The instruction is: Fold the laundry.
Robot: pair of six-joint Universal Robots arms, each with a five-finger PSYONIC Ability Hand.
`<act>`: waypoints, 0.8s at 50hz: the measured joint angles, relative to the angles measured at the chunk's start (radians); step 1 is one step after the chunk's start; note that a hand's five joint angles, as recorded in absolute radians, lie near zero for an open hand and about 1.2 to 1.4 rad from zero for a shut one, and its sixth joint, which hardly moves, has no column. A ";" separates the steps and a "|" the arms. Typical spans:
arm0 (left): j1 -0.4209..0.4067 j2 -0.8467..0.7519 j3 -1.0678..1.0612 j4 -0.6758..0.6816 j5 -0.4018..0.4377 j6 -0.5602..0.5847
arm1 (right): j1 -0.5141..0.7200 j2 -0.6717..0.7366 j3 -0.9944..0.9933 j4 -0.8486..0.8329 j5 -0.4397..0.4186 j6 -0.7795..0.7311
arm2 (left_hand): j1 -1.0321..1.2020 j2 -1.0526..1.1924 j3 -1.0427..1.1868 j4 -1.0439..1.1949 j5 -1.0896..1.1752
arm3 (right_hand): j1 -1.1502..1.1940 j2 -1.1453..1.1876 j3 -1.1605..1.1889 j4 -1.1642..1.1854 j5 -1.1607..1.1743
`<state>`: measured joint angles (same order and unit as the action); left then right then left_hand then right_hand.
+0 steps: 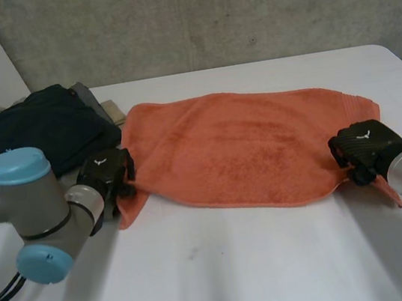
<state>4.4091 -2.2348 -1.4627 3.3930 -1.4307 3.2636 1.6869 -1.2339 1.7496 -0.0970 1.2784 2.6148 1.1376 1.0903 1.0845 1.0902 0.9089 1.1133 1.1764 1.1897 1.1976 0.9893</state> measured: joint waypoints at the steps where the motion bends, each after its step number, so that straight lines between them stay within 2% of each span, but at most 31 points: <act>1: -0.001 -0.004 0.009 -0.004 0.000 0.001 | 0.000 -0.006 -0.002 0.000 0.001 0.005 | 0.028 0.067 0.062 0.062 0.056 | 0.000 0.000 0.000 0.000 0.000; 8: -0.028 0.040 0.082 -0.104 0.000 0.007 | -0.004 -0.105 -0.048 0.020 0.010 0.016 | 0.028 0.105 0.105 0.107 0.066 | 0.000 0.000 0.000 0.000 0.000; 14: -0.053 0.269 0.102 -0.214 0.005 0.016 | -0.026 -0.237 -0.166 0.145 0.012 -0.017 | 0.028 0.105 0.105 0.107 0.066 | 0.000 0.000 0.000 0.000 0.000; 19: -0.062 0.496 0.113 -0.259 0.009 0.042 | -0.053 -0.326 -0.321 0.320 0.007 -0.063 | 0.028 0.105 0.105 0.107 0.066 | 0.000 0.000 0.000 0.000 0.000; 25: -0.063 0.609 0.114 -0.302 0.011 0.127 | -0.076 -0.351 -0.472 0.483 0.001 -0.117 | 0.028 0.106 0.105 0.107 0.066 | 0.000 0.000 0.001 0.000 0.000; 29: -0.064 0.578 0.104 -0.328 0.010 0.214 | -0.093 -0.292 -0.524 0.557 0.006 -0.170 | 0.028 0.106 0.105 0.108 0.066 | 0.000 0.000 0.001 0.000 0.000; 34: -0.066 0.436 0.101 -0.340 0.006 0.316 | -0.097 -0.173 -0.539 0.589 0.019 -0.218 | 0.028 0.106 0.106 0.108 0.066 | 0.000 0.000 0.001 0.000 0.000; 40: -0.087 0.106 0.279 -0.274 0.001 0.414 | -0.071 0.058 -0.599 0.558 0.083 -0.220 | 0.028 0.108 0.110 0.111 0.066 | 0.000 0.000 0.001 0.000 0.000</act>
<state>4.3222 -2.1290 -1.1842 3.1194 -1.4294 3.6776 1.6158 -1.1755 1.1511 0.4606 1.3616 2.3951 1.1653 1.1984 1.1943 1.2017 0.9747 1.1133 1.1765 1.1902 1.1978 0.9893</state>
